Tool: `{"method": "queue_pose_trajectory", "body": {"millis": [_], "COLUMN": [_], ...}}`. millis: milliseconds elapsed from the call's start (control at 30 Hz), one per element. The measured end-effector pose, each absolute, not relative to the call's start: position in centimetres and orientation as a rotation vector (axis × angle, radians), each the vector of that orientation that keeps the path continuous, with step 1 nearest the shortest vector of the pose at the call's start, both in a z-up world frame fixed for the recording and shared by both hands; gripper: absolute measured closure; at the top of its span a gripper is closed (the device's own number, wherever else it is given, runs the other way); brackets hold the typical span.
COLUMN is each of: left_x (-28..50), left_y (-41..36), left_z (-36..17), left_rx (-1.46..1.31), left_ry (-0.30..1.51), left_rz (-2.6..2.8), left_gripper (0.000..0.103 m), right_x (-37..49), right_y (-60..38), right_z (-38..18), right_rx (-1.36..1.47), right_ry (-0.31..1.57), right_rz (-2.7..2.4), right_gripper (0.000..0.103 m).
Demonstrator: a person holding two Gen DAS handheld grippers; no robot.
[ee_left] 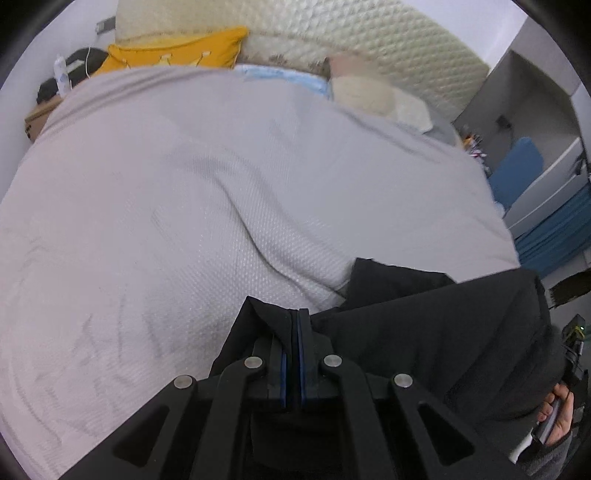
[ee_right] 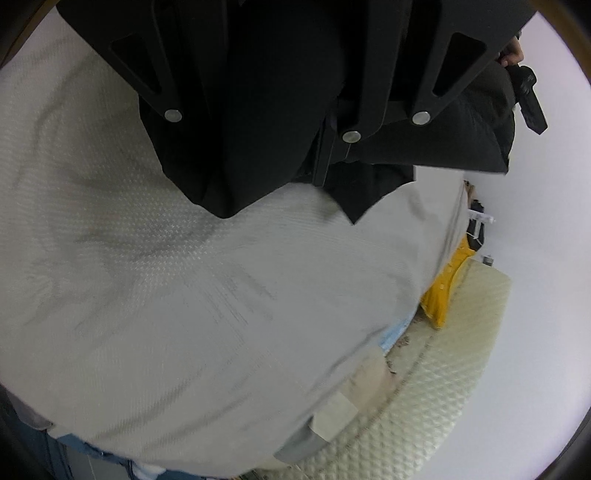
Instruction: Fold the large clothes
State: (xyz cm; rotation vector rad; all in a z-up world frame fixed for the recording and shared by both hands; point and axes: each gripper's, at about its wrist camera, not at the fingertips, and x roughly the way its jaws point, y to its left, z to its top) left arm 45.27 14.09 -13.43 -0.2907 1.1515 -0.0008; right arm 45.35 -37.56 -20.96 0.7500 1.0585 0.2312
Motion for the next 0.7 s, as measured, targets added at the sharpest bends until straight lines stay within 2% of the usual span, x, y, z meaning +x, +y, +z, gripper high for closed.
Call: {"method": "queue_pose_trajectory", "body": {"millis": [133,300,400,467,533,600,633,700], "left_x": [46.3,45.7,44.0,42.9,41.7,40.2,39.2,37.1], "left_y": [13.9,14.4,15.9,17.3,18.4,19.3,19.7,20.3], "left_z": [-15.6,-15.2,-14.2,-13.4,-12.7,-11.5,-10.4,-7.7], "left_rx": [-0.306,-0.353,-0.464,-0.566,-0.661,-0.708,-0.712,-0.69], "left_ry": [1.177,1.183,1.177,1.17,1.174,1.167,1.143,1.094], "left_rz": [-0.005,-0.019,-0.062,-0.091,-0.147,-0.175,-0.182,-0.177], "left_gripper": [0.098,0.098,0.098,0.096,0.089,0.075,0.067,0.028], "right_x": [45.8,45.3,44.4,42.9,41.9,40.7,40.3,39.0], "right_y": [-37.0,-37.7,-38.1,-39.0,-39.3,-39.8,-39.8,-40.4], "right_z": [-23.0,-23.8,-23.2,-22.8,-22.1,-20.0,-19.0,-16.5], "right_rx": [0.736,0.801,0.844,0.969,1.042,0.995,0.972,0.934], "right_ry": [1.066,1.078,1.086,1.06,1.034,1.009,1.002,0.979], "right_rz": [0.232,0.226,0.236,0.268,0.283,0.265,0.262,0.265], "right_gripper": [0.087,0.086,0.082,0.077,0.055,0.04,0.036,0.035]}}
